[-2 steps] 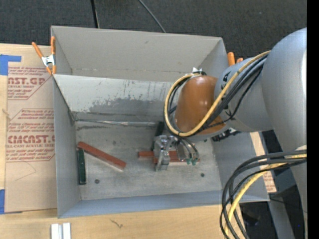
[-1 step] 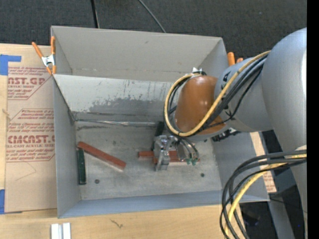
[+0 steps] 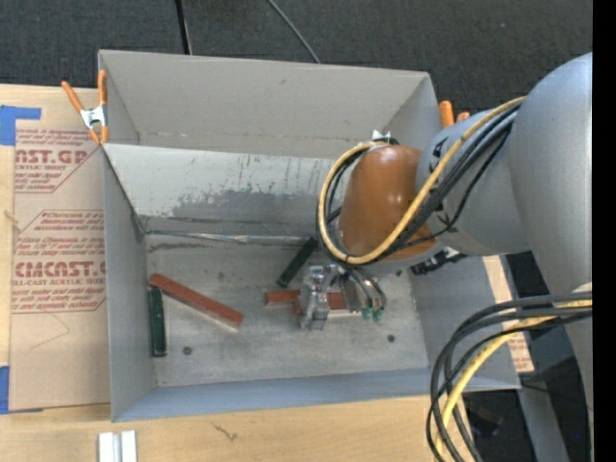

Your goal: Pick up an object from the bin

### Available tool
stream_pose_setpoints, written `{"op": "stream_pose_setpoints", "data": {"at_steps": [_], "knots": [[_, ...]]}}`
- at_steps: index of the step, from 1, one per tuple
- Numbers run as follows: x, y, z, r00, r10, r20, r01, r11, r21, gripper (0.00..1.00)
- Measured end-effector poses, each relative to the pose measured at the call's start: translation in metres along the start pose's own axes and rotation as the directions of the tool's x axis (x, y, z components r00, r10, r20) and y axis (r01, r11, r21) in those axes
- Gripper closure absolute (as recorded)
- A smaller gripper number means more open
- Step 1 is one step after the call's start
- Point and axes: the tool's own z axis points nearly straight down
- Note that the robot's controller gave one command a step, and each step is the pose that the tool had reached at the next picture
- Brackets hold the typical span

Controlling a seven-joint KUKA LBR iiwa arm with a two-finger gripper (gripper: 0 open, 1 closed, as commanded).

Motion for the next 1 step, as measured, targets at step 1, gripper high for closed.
{"op": "stream_pose_setpoints", "data": {"at_steps": [1], "knots": [[-0.0392,-0.007,-0.0327,0.997,-0.079,0.005,0.079,0.997,0.001,0.0]]}}
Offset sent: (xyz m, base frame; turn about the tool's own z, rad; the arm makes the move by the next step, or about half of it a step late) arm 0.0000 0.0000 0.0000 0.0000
